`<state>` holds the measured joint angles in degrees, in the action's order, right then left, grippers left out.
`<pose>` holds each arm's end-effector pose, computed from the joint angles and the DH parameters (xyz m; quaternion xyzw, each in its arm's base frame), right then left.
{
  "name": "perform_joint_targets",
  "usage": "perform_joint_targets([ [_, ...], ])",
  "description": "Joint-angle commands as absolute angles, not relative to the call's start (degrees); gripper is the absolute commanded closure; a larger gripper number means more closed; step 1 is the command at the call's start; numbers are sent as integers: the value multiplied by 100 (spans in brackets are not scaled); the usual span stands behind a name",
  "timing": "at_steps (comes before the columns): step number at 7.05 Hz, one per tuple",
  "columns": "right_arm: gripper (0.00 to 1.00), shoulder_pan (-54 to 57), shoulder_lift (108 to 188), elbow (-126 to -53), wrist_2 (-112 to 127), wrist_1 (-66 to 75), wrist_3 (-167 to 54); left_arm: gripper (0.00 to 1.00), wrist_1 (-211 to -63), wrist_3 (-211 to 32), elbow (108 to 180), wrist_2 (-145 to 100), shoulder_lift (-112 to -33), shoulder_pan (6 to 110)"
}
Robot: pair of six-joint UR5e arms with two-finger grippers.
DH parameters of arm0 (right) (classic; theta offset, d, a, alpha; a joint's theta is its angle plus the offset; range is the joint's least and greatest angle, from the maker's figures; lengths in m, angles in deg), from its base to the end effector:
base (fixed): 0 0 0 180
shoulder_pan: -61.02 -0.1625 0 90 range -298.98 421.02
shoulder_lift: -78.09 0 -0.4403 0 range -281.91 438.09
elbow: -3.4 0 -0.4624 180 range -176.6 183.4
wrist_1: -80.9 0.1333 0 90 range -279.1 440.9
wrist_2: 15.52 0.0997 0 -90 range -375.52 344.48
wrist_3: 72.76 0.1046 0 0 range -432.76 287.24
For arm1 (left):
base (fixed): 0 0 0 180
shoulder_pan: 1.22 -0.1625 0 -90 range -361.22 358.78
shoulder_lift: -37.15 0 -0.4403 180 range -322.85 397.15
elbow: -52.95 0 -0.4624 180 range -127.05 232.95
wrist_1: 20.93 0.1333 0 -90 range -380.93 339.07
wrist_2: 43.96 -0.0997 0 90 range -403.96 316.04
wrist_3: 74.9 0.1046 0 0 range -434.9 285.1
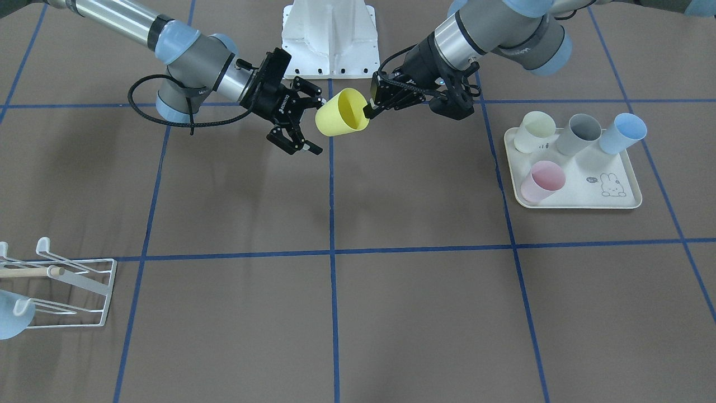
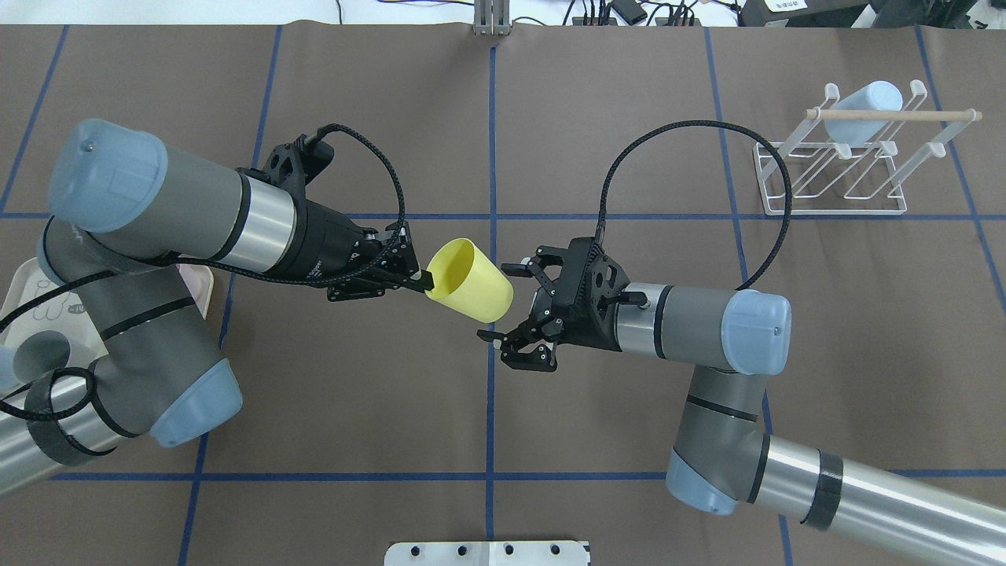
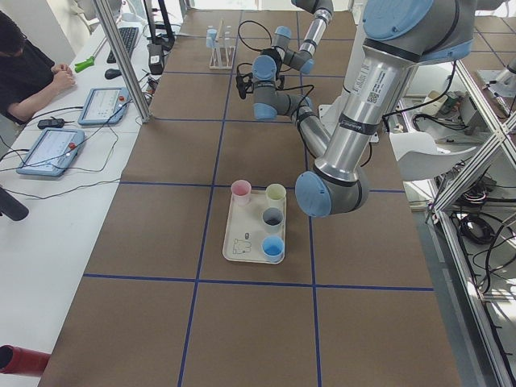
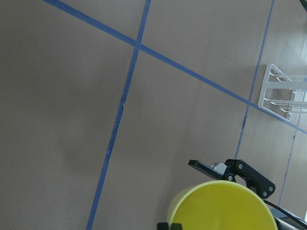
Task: Transfer IKEA cup to right arm and place on rack
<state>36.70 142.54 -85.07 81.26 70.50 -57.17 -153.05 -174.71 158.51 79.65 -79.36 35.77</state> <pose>-0.5787 -0.3943 0.2502 0.5716 -0.5387 -0.3034 0.5395 0.4631 -0.4432 0.1563 -0.0577 0.6742 -0.1042 0.7289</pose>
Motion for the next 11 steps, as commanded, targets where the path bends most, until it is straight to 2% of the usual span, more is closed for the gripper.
perform_joint_targets([
  [1, 2, 3728, 14269, -8379, 7890, 7613, -5720, 100, -15312, -17456, 15842, 7961, -7939, 3544],
  [7, 5, 3869, 14261, -8387, 7870, 7633, -5720, 100, -15356, -17456, 15798, 7961, -7939, 3456],
  [11, 36, 3860, 14261, -8484, 7809, 7625, -5711, 100, -15356, -17465, 15798, 7961, -7939, 3447],
])
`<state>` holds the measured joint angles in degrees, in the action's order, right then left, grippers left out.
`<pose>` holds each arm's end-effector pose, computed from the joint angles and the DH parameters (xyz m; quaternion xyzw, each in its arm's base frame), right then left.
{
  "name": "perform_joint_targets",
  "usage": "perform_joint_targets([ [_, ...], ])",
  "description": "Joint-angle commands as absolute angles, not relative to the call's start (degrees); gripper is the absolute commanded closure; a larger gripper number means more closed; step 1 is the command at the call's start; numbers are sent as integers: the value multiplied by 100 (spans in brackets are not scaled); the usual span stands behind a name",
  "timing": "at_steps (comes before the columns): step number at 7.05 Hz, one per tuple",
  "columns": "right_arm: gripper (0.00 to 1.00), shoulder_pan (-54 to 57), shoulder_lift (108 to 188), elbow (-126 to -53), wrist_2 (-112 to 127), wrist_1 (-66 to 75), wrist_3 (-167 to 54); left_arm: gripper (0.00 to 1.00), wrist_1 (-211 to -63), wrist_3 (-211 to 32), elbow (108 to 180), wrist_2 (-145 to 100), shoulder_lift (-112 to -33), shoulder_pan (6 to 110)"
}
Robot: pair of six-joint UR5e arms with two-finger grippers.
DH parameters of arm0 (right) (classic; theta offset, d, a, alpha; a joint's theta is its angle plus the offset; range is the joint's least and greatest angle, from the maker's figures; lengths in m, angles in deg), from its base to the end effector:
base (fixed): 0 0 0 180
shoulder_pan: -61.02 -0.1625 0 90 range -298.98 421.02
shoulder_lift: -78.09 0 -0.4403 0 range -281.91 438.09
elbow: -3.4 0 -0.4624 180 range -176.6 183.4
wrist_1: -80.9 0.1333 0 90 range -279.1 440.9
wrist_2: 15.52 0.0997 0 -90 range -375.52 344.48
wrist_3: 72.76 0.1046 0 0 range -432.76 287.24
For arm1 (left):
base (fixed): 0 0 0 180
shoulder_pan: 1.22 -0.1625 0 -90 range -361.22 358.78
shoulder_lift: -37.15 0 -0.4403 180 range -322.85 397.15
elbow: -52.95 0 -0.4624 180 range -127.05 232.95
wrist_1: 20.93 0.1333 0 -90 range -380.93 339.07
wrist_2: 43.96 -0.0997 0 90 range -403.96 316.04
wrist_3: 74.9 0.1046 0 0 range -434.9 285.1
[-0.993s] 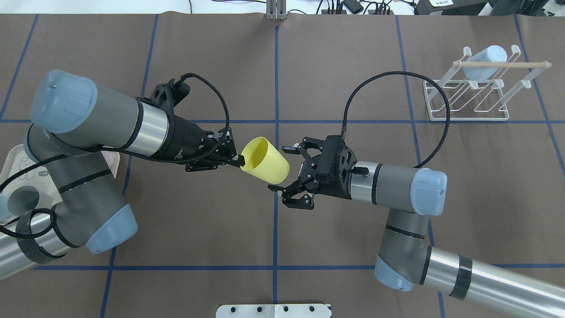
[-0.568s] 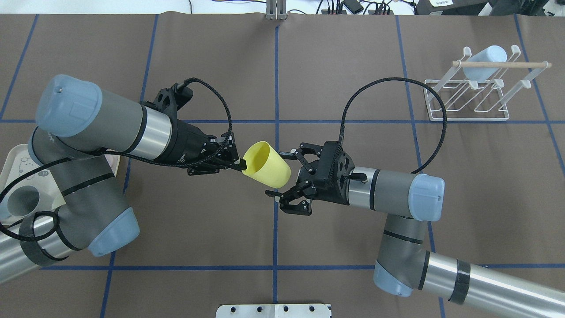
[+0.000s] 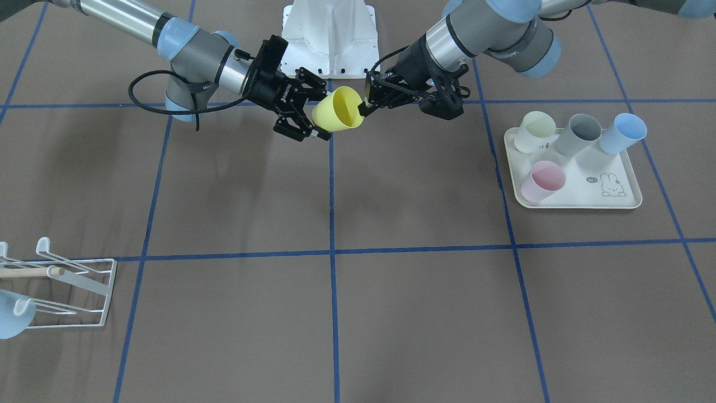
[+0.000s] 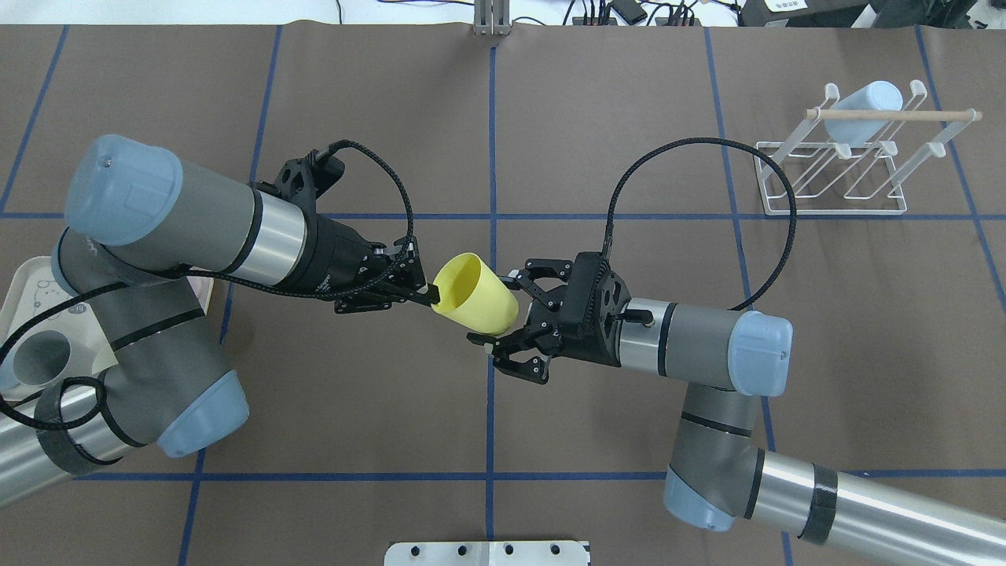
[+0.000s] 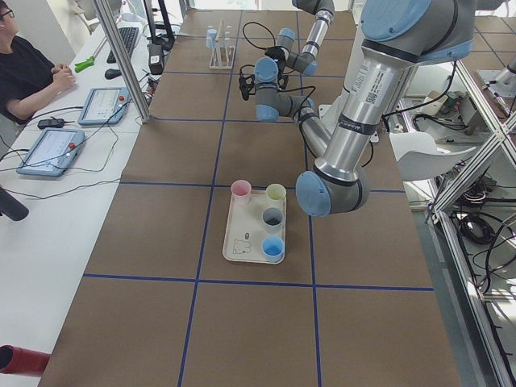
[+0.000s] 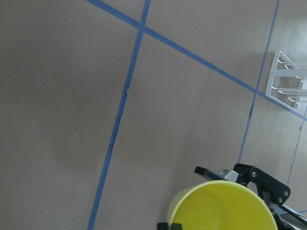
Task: Transfer IKEA cup to right arm and place on rack
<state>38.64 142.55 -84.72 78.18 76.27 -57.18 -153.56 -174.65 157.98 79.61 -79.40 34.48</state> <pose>-0.5802 -0.3757 0.2459 0.5961 -0.5543 -0.2781 0.5098 0.4753 -0.4344 0.1591 -0.0647 0.6736 -0.0958 0.7300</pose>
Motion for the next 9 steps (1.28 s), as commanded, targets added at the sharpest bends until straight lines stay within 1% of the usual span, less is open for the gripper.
perform_joint_targets([
  [1, 43, 3860, 14269, -8475, 7791, 7625, -5711, 100, -15365, -17456, 15807, 7961, -7939, 3447],
  [2, 46, 3860, 14269, -8475, 7678, 7625, -5711, 83, -15365, -17439, 15816, 7961, -7939, 3447],
  [3, 49, 3852, 14269, -8475, 7668, 7625, -5711, 2, -15365, -17413, 15833, 7961, -7948, 3455],
  [4, 49, 3852, 14278, -8475, 7659, 7625, -5720, 0, -15356, -17412, 15860, 7961, -7948, 3490],
  [6, 49, 3721, 14313, -8484, 7668, 7467, -5720, 0, -15295, -17412, 15904, 7953, -7931, 3657],
  [7, 58, 3572, 14348, -8528, 7677, 7162, -5729, 0, -15207, -17395, 15878, 7935, -7852, 3823],
  [8, 63, 3327, 14444, -8667, 7729, 6654, -5764, 0, -14841, -16969, 15938, 7944, -7817, 3973],
  [9, 64, 3046, 14489, -8930, 7782, 5796, -5834, 0, -14115, -16320, 16070, 7926, -7790, 4122],
])
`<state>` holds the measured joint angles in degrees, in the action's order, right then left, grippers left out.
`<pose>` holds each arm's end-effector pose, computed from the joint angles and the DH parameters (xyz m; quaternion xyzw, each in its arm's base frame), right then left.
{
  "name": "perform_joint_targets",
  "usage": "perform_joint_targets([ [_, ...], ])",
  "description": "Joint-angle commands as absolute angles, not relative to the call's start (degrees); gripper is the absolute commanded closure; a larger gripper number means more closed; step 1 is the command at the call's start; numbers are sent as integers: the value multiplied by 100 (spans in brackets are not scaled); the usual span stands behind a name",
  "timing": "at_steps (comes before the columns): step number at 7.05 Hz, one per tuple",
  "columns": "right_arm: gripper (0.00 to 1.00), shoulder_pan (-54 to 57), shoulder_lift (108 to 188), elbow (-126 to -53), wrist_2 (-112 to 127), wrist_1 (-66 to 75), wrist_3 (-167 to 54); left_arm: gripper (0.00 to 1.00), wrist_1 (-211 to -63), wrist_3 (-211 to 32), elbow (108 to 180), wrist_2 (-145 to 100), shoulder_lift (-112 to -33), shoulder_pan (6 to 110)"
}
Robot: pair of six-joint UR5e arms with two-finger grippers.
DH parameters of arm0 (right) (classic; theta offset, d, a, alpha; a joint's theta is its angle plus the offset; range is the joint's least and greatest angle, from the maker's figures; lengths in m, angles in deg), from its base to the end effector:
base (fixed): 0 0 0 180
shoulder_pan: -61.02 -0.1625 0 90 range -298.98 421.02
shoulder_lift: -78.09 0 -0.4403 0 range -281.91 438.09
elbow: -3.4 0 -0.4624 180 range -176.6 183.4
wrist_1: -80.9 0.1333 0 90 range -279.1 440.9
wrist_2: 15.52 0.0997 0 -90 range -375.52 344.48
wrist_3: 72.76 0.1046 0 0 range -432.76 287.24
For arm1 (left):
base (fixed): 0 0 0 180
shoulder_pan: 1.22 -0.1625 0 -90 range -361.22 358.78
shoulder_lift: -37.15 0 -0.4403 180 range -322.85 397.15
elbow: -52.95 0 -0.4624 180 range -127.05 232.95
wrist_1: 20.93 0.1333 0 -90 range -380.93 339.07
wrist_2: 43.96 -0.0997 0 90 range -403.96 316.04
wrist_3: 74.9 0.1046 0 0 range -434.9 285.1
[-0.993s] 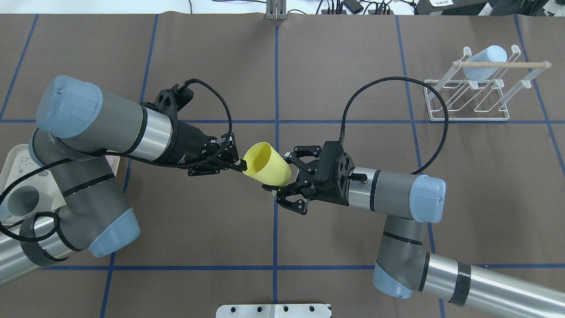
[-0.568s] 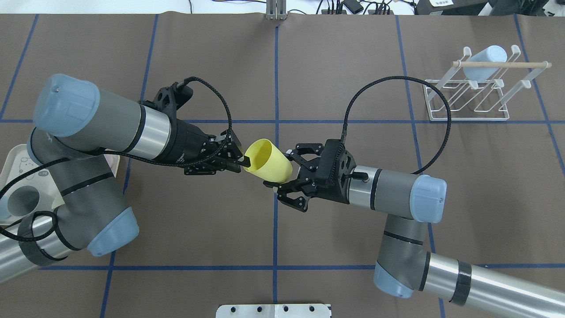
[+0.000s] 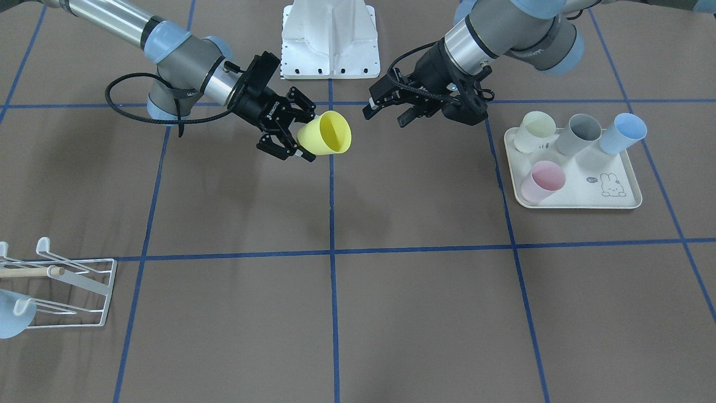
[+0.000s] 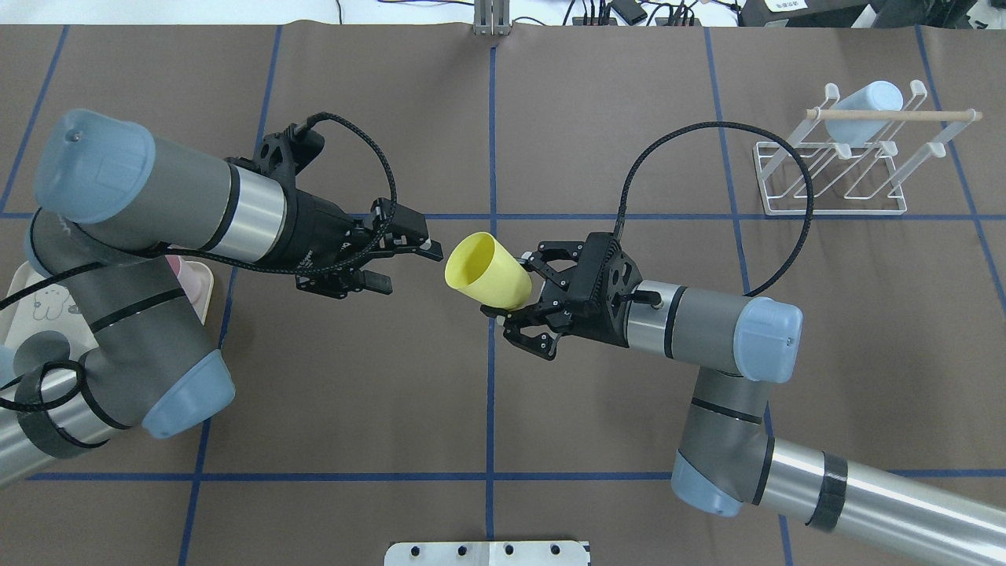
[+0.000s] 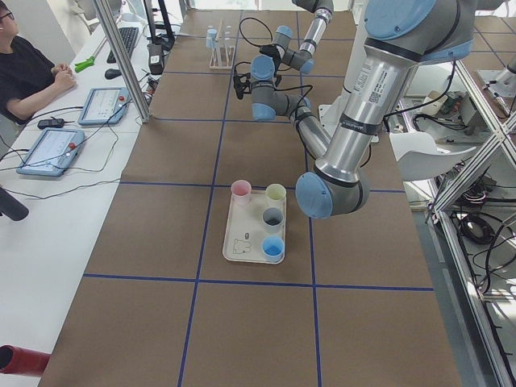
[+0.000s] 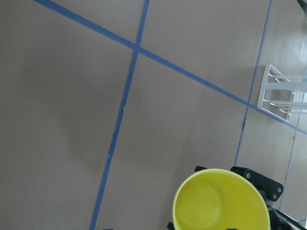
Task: Transfer IKEA cup to right arm and place on rack
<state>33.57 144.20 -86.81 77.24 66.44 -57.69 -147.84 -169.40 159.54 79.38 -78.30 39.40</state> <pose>-0.5503 -0.4304 0.2605 0.5854 -0.4908 -0.2765 0.5830 0.4345 -0.4726 0.1693 -0.0217 0.6477 -0.1153 0.7528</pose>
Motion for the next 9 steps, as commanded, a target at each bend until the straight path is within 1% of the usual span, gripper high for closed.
perform_joint_targets([
  [1, 64, 2843, 14515, -9341, 7852, 4752, -6339, 0, -13229, -15548, 16332, 7891, -7781, 4315],
  [2, 65, 2693, 14498, -9954, 7896, 3245, -7118, 0, -12350, -14723, 16648, 7856, -7694, 4517],
  [3, 66, 2483, 14411, -10526, 7888, 1664, -7935, 0, -11906, -14010, 17060, 7856, -7302, 4763],
  [4, 67, 2193, 14306, -10819, 7870, 682, -8788, 0, -11867, -13254, 17403, 7865, -6663, 5044],
  [5, 69, 1825, 14270, -10839, 7853, 203, -9779, 0, -11867, -12481, 17546, 7865, -6186, 5403],
  [6, 72, 1491, 14269, -10813, 7835, -98, -10825, 0, -11875, -11951, 17565, 7873, -5929, 5668],
  [8, 73, 674, 14156, -10682, 7713, -783, -13284, 0, -11884, -11779, 17556, 7891, -5830, 5741],
  [9, 73, 409, 13990, -10455, 7381, -952, -14410, 0, -11893, -11779, 17556, 7917, -5830, 5741],
])
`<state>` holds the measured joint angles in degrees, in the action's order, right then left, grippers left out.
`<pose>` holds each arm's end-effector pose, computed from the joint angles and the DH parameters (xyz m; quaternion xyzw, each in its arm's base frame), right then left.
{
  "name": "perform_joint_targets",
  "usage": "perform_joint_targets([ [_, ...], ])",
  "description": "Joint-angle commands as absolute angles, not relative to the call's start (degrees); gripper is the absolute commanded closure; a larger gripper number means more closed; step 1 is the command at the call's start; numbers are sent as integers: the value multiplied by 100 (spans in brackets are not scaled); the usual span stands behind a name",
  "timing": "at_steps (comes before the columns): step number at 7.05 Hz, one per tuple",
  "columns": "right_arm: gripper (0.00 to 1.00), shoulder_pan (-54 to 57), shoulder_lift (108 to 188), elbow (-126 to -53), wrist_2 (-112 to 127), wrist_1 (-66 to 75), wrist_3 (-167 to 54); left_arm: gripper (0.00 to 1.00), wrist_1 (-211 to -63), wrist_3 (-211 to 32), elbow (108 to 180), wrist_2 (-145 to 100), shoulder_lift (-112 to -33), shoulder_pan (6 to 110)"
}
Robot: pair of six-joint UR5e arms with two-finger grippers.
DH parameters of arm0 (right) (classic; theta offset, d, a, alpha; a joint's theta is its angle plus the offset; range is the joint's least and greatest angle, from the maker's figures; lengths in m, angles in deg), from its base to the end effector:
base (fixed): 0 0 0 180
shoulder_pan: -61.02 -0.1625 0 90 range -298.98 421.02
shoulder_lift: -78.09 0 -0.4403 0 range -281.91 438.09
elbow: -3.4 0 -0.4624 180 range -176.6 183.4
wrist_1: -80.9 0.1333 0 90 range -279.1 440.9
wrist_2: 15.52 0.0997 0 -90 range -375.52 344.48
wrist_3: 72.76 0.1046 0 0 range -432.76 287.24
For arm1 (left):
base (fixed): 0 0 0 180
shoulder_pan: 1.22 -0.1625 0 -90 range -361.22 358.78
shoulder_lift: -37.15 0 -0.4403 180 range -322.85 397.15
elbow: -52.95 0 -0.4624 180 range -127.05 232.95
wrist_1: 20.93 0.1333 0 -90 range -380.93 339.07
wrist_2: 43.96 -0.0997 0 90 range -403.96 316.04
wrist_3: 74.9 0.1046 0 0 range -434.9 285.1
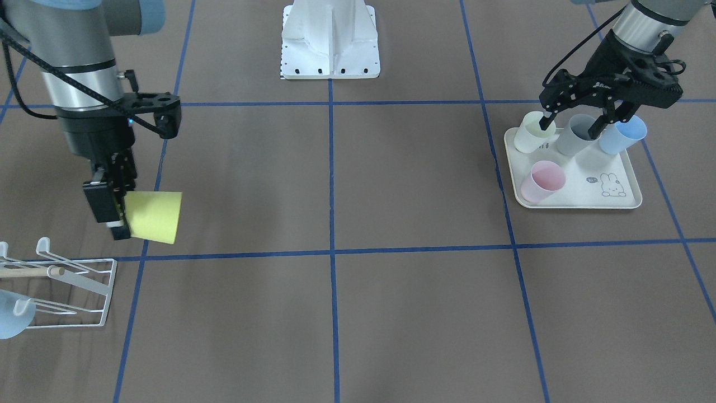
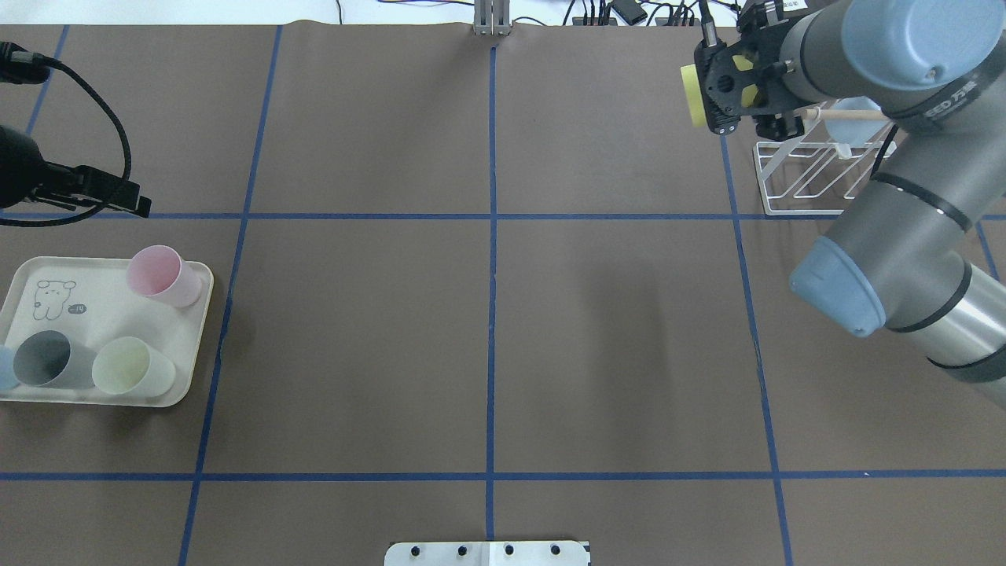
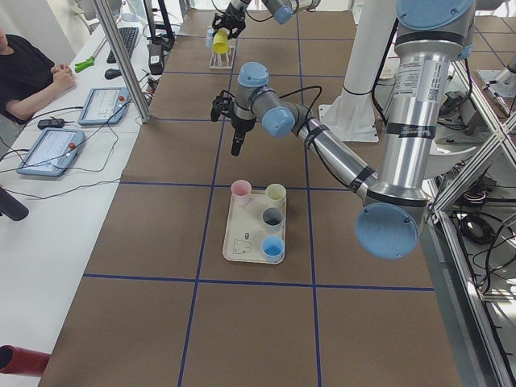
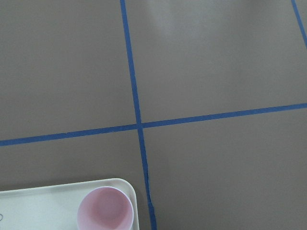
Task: Transfer IKEA cup to right arm and place on rack
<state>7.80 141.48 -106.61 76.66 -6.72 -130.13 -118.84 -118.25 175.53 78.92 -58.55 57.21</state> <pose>-0.2911 -0.6053 0.2134 0.4110 0.0571 -0.6716 0.6138 0.2171 -0.4994 0.3030 0.1403 0.4355 0.0199 0.8890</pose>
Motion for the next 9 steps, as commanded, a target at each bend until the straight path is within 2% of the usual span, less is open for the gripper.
perform_joint_targets([
  [1, 73, 267, 13979, -10227, 6987, -936, -15352, 0, -11902, -11796, 17556, 7926, -5830, 5741],
  [3, 73, 169, 13997, -9769, 6527, -857, -15924, 0, -11911, -11814, 17547, 7926, -5839, 5732],
  [6, 73, 169, 14216, -9022, 6438, 300, -15968, 0, -11928, -11822, 17495, 7935, -5839, 5706],
  [9, 72, 169, 14533, -8959, 6333, 321, -16021, 0, -11928, -11849, 17486, 7935, -5865, 5706],
])
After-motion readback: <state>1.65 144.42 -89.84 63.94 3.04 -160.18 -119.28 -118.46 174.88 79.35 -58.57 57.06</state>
